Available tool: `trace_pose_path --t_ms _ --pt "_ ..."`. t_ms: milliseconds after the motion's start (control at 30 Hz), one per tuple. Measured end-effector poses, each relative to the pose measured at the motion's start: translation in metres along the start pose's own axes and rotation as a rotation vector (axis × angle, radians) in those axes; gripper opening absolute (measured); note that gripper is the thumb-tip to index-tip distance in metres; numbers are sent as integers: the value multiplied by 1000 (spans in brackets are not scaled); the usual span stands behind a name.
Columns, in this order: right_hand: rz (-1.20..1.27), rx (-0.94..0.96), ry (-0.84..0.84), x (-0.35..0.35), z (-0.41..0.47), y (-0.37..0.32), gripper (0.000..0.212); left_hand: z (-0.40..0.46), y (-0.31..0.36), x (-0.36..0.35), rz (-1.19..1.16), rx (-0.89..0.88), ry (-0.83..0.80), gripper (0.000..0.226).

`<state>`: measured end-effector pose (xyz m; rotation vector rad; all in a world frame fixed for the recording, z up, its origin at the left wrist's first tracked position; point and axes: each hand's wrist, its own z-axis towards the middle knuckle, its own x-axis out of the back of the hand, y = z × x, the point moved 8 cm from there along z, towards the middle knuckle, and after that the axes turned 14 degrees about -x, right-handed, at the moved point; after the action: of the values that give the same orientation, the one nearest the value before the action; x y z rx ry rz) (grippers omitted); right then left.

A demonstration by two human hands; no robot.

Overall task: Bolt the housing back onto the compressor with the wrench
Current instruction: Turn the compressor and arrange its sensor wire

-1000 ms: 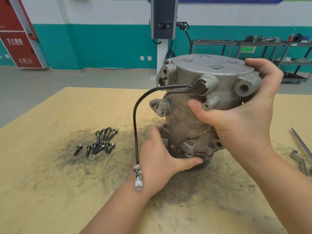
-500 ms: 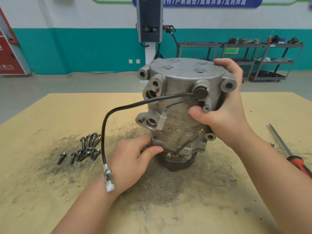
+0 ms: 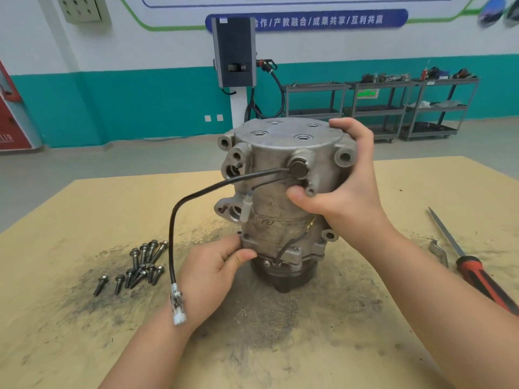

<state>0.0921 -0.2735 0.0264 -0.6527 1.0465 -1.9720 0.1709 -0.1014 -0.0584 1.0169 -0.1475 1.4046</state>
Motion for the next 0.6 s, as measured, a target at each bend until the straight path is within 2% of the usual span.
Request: trace_pose_path --t_ms 33,67,133,167,267,333,467,600 --pt "-8 1 31 -1 -3 -2 85 1 -2 3 -6 17 7 23" --pt "-19 0 58 -3 -7 -4 86 1 -5 7 -7 31 21 30" --pt "-57 -14 116 -7 -15 -6 91 -2 -10 15 8 41 54 65" --pt "-89 -27 154 -9 -18 -7 94 -3 -8 17 -1 43 63 73" --pt "-188 -28 278 -16 -26 -10 95 -8 5 6 -15 60 -19 65" --pt "-203 -6 306 -20 -28 -12 94 -9 12 -8 73 75 -89 63" --pt "-156 -11 278 -23 -26 -13 94 -7 16 -8 156 36 -40 53" --pt "-175 4 299 -21 -29 -17 97 -10 11 -8 196 -42 -4 61"
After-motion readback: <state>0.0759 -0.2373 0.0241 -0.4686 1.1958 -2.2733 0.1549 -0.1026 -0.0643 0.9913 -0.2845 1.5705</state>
